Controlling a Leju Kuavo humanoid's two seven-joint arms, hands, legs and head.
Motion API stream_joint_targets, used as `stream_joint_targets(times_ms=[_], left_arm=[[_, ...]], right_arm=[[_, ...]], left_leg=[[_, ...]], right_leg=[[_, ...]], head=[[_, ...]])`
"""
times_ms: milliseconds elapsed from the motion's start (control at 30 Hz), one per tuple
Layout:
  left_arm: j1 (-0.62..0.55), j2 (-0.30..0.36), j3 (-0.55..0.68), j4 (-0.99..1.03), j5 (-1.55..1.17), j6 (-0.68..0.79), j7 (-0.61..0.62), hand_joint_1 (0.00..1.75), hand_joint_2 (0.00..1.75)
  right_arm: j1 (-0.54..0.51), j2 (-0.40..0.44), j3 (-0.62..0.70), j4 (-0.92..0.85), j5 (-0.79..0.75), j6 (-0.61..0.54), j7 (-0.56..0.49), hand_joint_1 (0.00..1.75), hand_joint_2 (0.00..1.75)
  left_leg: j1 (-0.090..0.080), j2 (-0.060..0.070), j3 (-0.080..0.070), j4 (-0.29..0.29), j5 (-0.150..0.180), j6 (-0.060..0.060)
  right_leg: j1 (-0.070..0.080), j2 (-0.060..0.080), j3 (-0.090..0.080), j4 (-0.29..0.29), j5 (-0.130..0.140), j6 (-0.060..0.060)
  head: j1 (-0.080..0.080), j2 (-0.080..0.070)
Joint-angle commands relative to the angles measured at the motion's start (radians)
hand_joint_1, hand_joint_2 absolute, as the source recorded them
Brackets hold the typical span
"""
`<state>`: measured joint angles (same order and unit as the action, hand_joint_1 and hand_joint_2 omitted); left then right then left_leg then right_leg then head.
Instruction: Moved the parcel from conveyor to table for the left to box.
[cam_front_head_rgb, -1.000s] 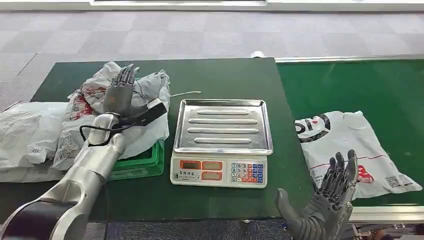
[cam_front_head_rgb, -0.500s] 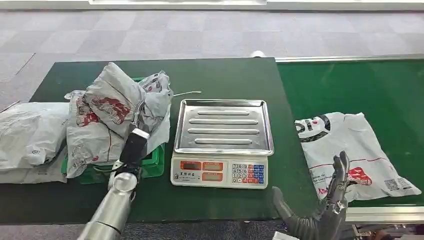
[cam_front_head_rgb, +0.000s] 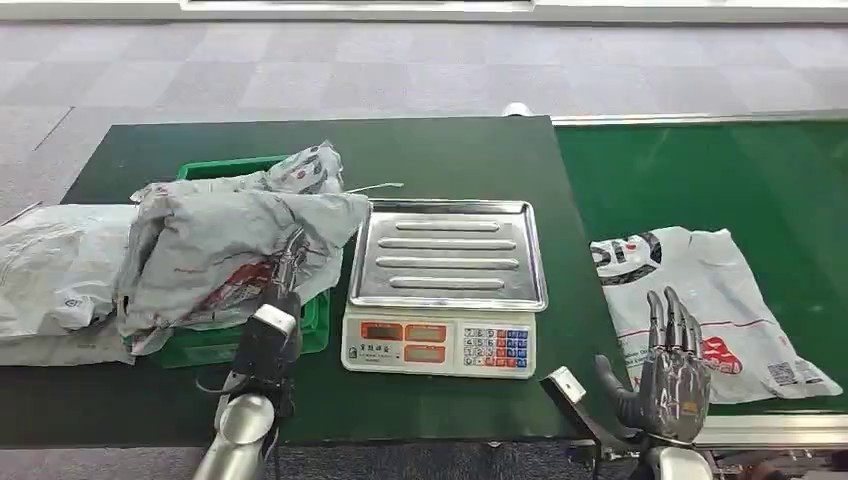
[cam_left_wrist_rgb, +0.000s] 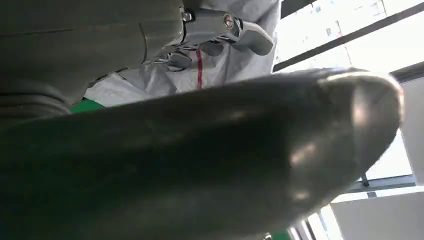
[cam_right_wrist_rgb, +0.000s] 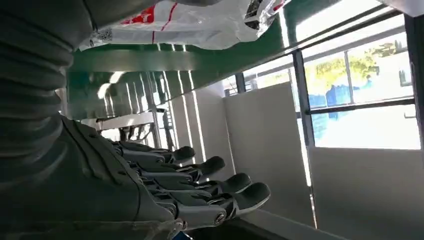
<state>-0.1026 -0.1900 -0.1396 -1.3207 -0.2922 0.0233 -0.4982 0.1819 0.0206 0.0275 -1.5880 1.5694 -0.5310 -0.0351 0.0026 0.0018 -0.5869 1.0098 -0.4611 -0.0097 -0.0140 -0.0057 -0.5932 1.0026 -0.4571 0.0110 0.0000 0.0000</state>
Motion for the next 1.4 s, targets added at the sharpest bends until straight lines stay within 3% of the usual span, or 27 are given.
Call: stream_joint_targets(times_ms=[33, 67, 167, 267, 367, 567, 900, 1000, 1067, 1200, 1400], left_arm=[[-0.001, -0.002, -0.009, 0.01, -0.01, -0.007, 0.01, 0.0, 0.0], [-0.001, -0.007, 0.0, 0.011, -0.015, -0.011, 0.012, 0.0, 0.0], [-0.005, -0.012, 0.018, 0.019, -0.019, -0.017, 0.01, 0.0, 0.0], [0.003, -0.007, 0.028, 0.015, -0.023, -0.021, 0.006, 0.0, 0.0], [0.029, -0.004, 0.034, 0.001, -0.023, -0.021, 0.002, 0.0, 0.0], [0.047, -0.007, 0.036, -0.014, -0.035, -0.025, -0.001, 0.0, 0.0], [0.059, -0.005, 0.045, -0.018, -0.039, -0.024, 0.001, 0.0, 0.0], [0.054, 0.004, 0.041, -0.004, -0.041, -0.026, 0.001, 0.0, 0.0], [0.047, 0.004, 0.031, 0.003, -0.042, -0.029, 0.002, 0.0, 0.0], [0.042, -0.002, 0.019, 0.001, -0.046, -0.035, 0.017, 0.0, 0.0], [0.02, 0.005, 0.022, 0.003, -0.088, 0.001, 0.054, 0.0, 0.0]], right_arm=[[-0.053, -0.17, 0.05, 0.119, 0.001, 0.041, 0.156, 0.0, 1.75], [-0.086, -0.239, 0.128, 0.16, 0.001, 0.056, 0.259, 0.0, 1.75], [-0.217, -0.339, 0.24, 0.323, 0.001, 0.049, 0.375, 0.0, 1.75], [-0.298, -0.34, 0.283, 0.43, 0.001, 0.06, 0.404, 0.0, 1.75], [-0.328, -0.341, 0.299, 0.481, 0.001, 0.067, 0.424, 0.0, 1.75], [-0.311, -0.345, 0.296, 0.489, 0.001, 0.067, 0.421, 0.0, 1.75], [-0.33, -0.337, 0.248, 0.536, 0.001, 0.09, 0.379, 0.0, 1.75], [-0.366, -0.318, 0.219, 0.61, 0.001, 0.144, 0.385, 0.0, 1.75], [-0.387, -0.281, 0.096, 0.705, 0.001, 0.227, 0.341, 0.0, 1.75], [-0.431, -0.286, -0.032, 0.93, 0.001, 0.301, 0.291, 0.0, 1.75], [-0.471, -0.305, -0.064, 1.046, 0.001, 0.354, 0.268, 0.0, 1.75]], left_leg=[[0.001, 0.0, 0.005, -0.003, 0.0, 0.0], [0.001, 0.0, 0.006, -0.004, 0.0, 0.0], [0.001, 0.004, 0.005, -0.003, 0.0, 0.001], [0.001, 0.005, 0.001, -0.001, -0.001, 0.0], [0.001, 0.008, 0.006, -0.006, 0.002, 0.001], [0.001, 0.001, 0.006, -0.003, 0.0, 0.0], [0.0, 0.0, 0.003, -0.002, 0.0, 0.001], [0.0, 0.0, 0.002, -0.001, 0.0, 0.001], [0.0, 0.0, 0.002, -0.002, 0.0, 0.001], [0.0, -0.003, 0.003, -0.002, 0.0, 0.001], [0.001, -0.003, 0.005, -0.001, -0.001, 0.001]], right_leg=[[0.001, 0.001, 0.005, -0.004, 0.0, -0.001], [0.001, 0.0, 0.007, -0.005, 0.0, -0.001], [0.0, 0.004, 0.005, -0.005, 0.002, 0.0], [0.0, 0.005, 0.002, -0.002, 0.002, 0.0], [0.0, 0.009, 0.005, -0.009, 0.006, 0.001], [0.0, 0.002, 0.007, -0.005, 0.002, 0.001], [-0.001, 0.002, 0.004, -0.003, 0.001, 0.001], [-0.001, 0.001, 0.003, -0.002, 0.001, 0.001], [-0.001, 0.001, 0.003, -0.002, 0.001, 0.001], [-0.001, -0.002, 0.005, -0.003, 0.001, 0.001], [0.0, -0.002, 0.007, -0.003, 0.001, 0.001]], head=[[0.0, 0.0], [0.0, 0.0], [0.0, 0.0], [0.0, 0.0], [0.0, 0.0], [0.0, 0.0], [0.0, 0.0], [0.0, 0.0], [0.0, 0.0], [0.0, 0.0], [0.0, 0.0]])
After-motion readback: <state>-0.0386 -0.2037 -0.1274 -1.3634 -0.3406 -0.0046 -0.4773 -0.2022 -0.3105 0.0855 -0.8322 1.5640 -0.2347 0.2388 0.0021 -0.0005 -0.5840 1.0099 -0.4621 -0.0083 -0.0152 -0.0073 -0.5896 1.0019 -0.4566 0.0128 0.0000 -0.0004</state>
